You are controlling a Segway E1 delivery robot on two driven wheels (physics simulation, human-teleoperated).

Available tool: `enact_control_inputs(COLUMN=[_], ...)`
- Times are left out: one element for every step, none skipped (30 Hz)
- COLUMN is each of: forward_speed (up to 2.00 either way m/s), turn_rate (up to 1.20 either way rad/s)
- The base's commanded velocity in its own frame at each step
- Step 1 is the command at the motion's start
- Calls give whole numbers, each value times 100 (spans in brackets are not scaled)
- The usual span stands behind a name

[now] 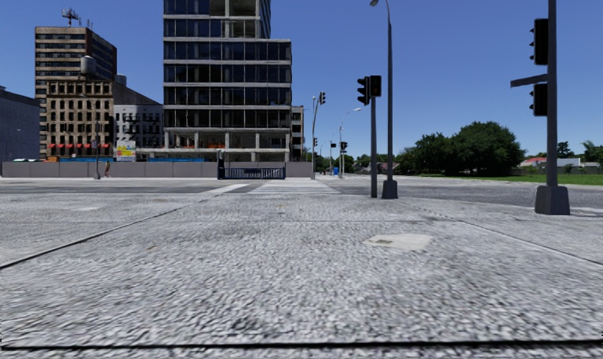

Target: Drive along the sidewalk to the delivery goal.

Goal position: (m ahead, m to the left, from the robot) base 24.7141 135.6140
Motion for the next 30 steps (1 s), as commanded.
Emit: enact_control_inputs(forward_speed=[200, 200, 200, 200, 200, 200, 200, 200, 200, 200, 200, 200, 200, 200, 200, 200, 200, 200, 200, 200, 200, 200, 200, 200, 200, 200, 200, 200, 200, 200], turn_rate=[0, 0, 0, 0, 0, 0, 0, 0, 0, 0, 0, 0, 0, 0, 16, 45, 69, 82, 87, 91, 91, 92, 92, 92, 92, 92, 92, 92, 91, 91])
